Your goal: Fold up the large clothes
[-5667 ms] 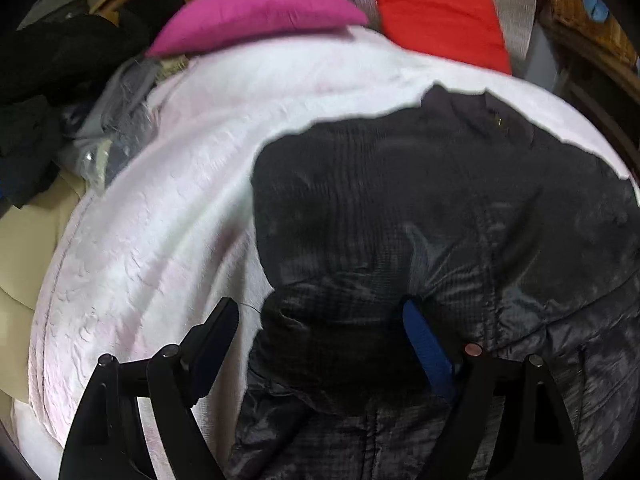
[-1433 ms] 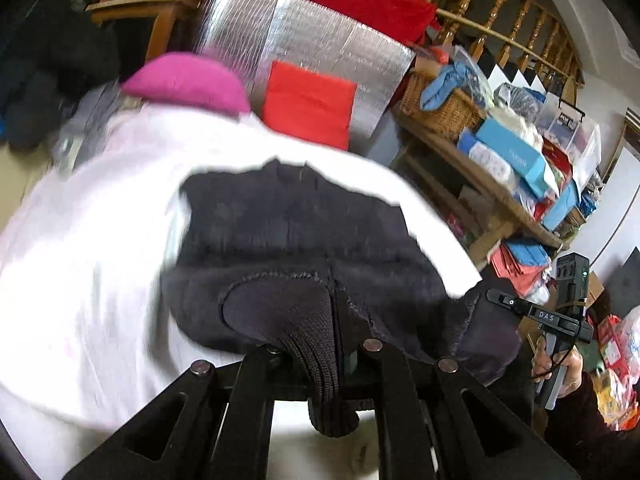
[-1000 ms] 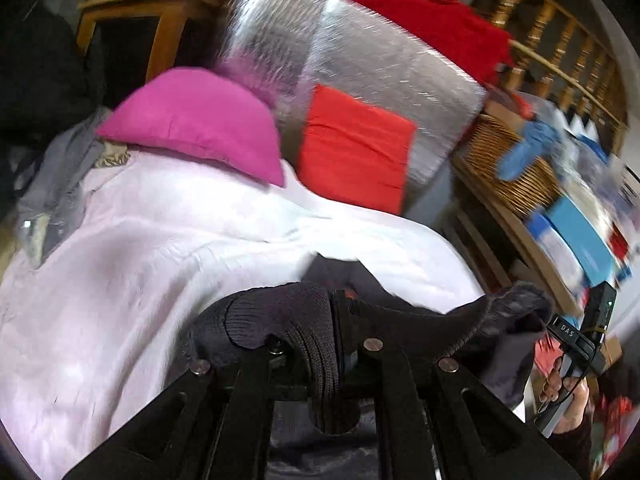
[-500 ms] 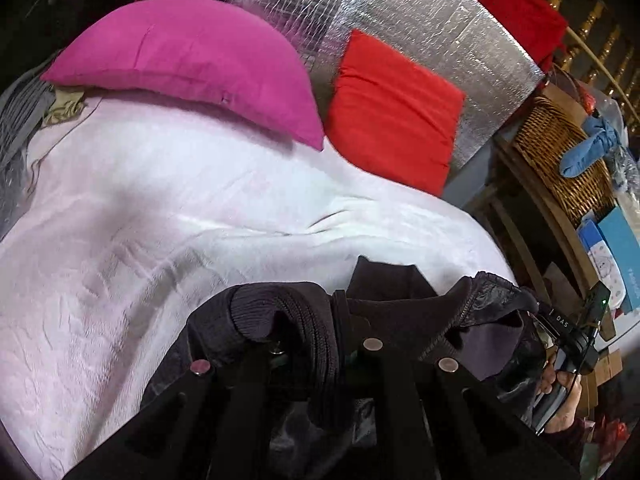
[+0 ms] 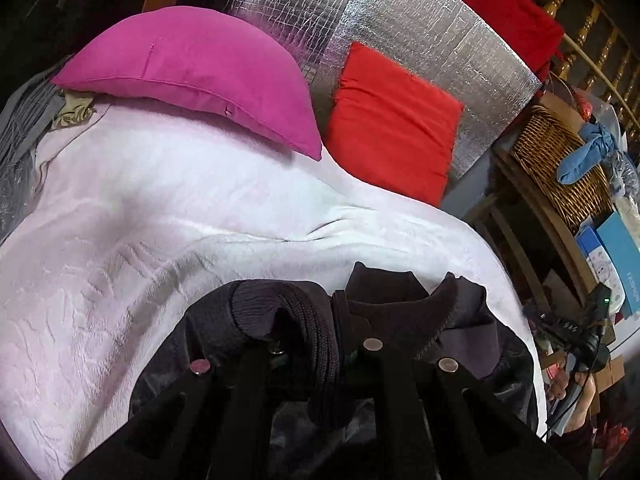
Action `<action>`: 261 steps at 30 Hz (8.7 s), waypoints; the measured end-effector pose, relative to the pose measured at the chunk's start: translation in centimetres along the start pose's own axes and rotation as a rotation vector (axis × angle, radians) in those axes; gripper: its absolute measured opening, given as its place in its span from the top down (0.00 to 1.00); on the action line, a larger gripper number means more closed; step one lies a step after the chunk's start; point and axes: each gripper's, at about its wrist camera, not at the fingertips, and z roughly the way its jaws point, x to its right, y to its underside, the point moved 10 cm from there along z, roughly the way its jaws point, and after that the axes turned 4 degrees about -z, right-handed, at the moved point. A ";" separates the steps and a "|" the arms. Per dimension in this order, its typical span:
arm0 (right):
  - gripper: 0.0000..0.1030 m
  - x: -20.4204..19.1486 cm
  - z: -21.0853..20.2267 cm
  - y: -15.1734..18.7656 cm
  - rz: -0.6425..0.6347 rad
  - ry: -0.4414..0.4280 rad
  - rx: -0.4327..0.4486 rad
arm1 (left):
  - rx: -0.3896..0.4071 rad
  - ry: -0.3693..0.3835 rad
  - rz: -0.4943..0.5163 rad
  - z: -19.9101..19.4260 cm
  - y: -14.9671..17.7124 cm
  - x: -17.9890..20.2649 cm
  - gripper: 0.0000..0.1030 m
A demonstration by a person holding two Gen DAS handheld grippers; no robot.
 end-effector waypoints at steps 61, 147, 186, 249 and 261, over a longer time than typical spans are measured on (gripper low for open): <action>0.47 -1.8 7.4 5.0 -0.498 0.278 -0.246 | -0.217 -0.307 0.390 9.8 5.8 1.2 0.66; 0.22 0.5 -7.8 23.6 0.591 -0.274 -0.072 | -0.096 -0.084 -0.623 -5.9 24.4 -4.6 0.14; 0.48 3.5 -4.4 18.5 0.454 -0.080 0.105 | 0.036 0.041 -0.744 -4.0 19.4 -6.1 0.53; 0.26 11.4 -25.6 29.2 0.514 0.032 0.104 | 0.083 -0.227 -0.410 -24.3 26.3 -7.7 0.23; 0.26 5.9 -15.6 20.2 0.249 -0.003 -0.035 | -0.060 -0.281 -0.512 -13.7 19.0 -9.9 0.19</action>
